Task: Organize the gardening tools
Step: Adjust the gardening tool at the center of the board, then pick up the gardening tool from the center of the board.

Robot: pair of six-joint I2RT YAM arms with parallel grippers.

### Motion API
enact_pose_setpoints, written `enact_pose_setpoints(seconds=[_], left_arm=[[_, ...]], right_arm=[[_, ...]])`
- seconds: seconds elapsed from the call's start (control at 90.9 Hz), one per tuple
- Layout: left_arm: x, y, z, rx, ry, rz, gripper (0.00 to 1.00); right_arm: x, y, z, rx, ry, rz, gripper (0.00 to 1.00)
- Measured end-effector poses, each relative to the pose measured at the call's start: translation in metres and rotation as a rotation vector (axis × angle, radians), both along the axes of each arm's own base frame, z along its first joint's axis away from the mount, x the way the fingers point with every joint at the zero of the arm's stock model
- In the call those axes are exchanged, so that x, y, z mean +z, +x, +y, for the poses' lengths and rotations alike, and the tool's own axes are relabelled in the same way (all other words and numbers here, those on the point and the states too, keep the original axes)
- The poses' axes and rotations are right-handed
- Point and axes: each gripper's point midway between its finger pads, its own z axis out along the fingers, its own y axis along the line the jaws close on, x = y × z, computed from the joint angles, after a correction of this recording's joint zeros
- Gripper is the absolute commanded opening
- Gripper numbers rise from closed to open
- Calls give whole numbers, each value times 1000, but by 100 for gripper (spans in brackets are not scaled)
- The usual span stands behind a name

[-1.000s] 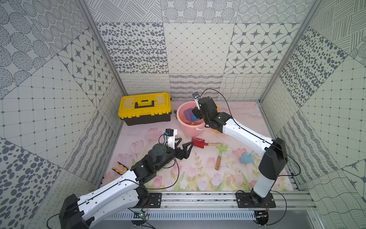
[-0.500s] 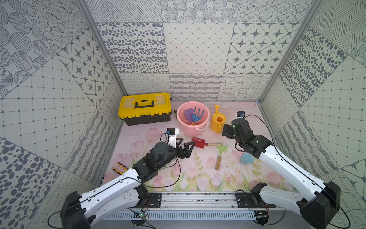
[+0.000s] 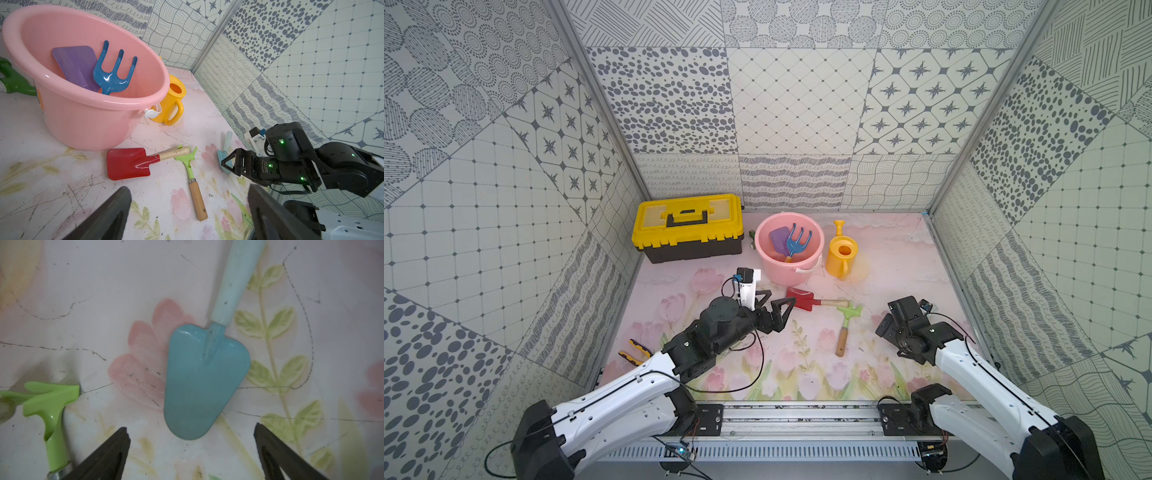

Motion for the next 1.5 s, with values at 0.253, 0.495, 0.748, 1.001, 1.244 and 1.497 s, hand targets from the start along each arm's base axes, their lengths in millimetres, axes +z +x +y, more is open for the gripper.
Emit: enact_pose_setpoints(seconds=[0.253, 0.495, 0.748, 1.001, 1.244, 1.497], left_arm=[[-3, -2, -4, -25, 3, 13, 93], [-6, -3, -6, -38, 5, 19, 94], [-2, -1, -7, -30, 2, 20, 100], [-3, 2, -9, -27, 9, 30, 100], [-4, 1, -8, -27, 16, 38, 99], [-5, 0, -8, -28, 19, 41, 100]], right_arm=[[-10, 8, 0, -48, 66, 14, 97], [-25, 26, 19, -17, 146, 21, 97], [-14, 65, 28, 20, 161, -15, 97], [-6, 132, 14, -13, 186, -41, 97], [-7, 180, -6, -44, 212, -67, 97], [14, 158, -7, -24, 202, -116, 97]])
